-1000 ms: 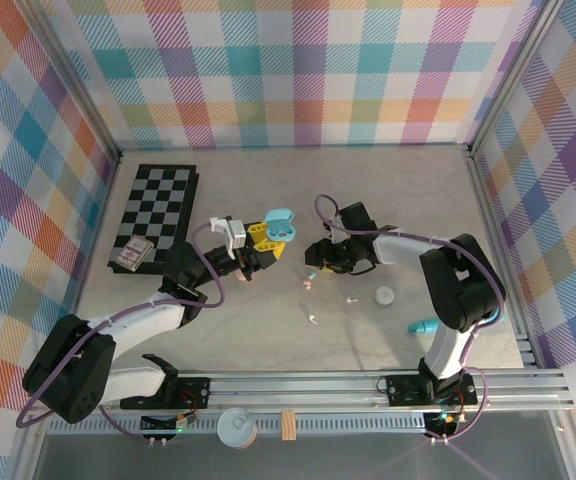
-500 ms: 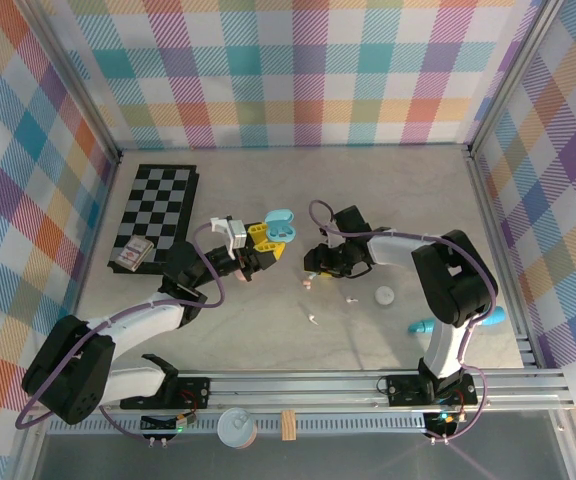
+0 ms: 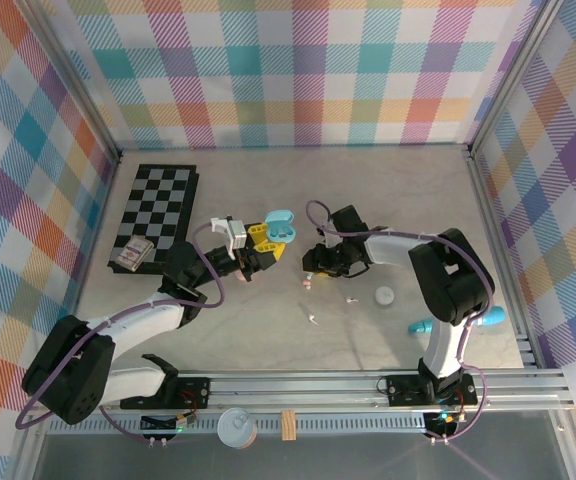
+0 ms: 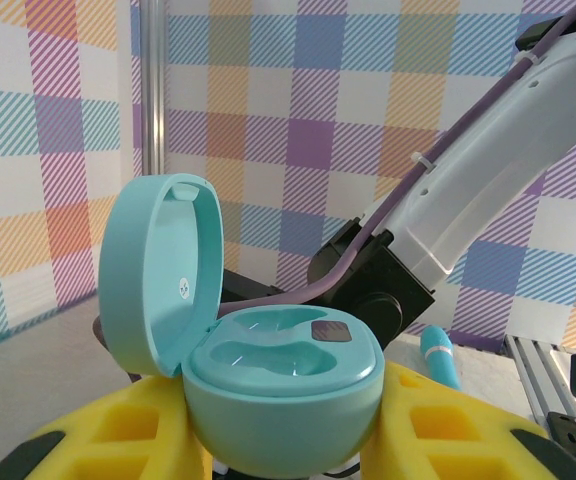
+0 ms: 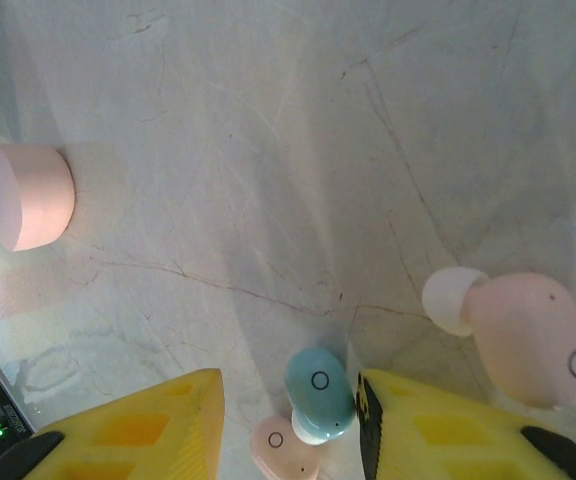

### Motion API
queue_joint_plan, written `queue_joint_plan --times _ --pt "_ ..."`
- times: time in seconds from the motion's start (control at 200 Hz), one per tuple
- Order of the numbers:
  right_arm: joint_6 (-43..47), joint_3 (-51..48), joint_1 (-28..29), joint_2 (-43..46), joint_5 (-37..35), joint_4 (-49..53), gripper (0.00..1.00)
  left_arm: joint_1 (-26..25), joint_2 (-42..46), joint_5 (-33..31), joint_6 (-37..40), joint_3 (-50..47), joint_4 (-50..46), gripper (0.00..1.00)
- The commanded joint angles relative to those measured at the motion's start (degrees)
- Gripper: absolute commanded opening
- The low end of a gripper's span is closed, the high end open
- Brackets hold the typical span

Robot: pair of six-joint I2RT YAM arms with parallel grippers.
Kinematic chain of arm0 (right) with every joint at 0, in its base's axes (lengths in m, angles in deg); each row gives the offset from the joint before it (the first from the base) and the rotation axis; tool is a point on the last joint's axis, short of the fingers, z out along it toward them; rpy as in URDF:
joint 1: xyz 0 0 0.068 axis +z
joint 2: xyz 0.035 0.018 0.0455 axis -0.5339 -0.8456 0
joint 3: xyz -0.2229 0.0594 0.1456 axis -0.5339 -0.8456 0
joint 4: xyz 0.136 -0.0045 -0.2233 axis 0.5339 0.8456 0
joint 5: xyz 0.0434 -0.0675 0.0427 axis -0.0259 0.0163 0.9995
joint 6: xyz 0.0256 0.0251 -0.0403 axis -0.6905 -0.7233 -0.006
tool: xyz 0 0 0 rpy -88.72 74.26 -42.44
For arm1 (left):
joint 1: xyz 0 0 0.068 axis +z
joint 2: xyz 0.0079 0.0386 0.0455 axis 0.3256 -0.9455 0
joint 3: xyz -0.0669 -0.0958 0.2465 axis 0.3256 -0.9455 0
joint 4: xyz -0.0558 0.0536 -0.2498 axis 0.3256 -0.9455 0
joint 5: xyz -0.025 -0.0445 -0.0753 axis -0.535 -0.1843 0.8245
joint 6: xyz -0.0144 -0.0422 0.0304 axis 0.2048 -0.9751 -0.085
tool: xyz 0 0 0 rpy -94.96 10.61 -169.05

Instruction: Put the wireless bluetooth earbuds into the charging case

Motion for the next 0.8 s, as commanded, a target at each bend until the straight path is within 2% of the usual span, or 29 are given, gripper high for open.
queue_joint_plan --times 0.0,0.455,0.8 --pt "0.34 1.45 0.34 -1.14 1.82 0.99 0.39 0.52 1.78 1.55 0.93 -0.49 1.39 0.33" --pt "1.46 2.12 0.44 -1.67 1.94 2.13 0.3 0.52 2.11 1.71 1.06 -0.48 1.4 0.33" --pt "2.98 3.13 1.05 -3.6 2.18 3.06 0.3 0.54 2.79 1.47 1.19 -0.92 1.05 0.33"
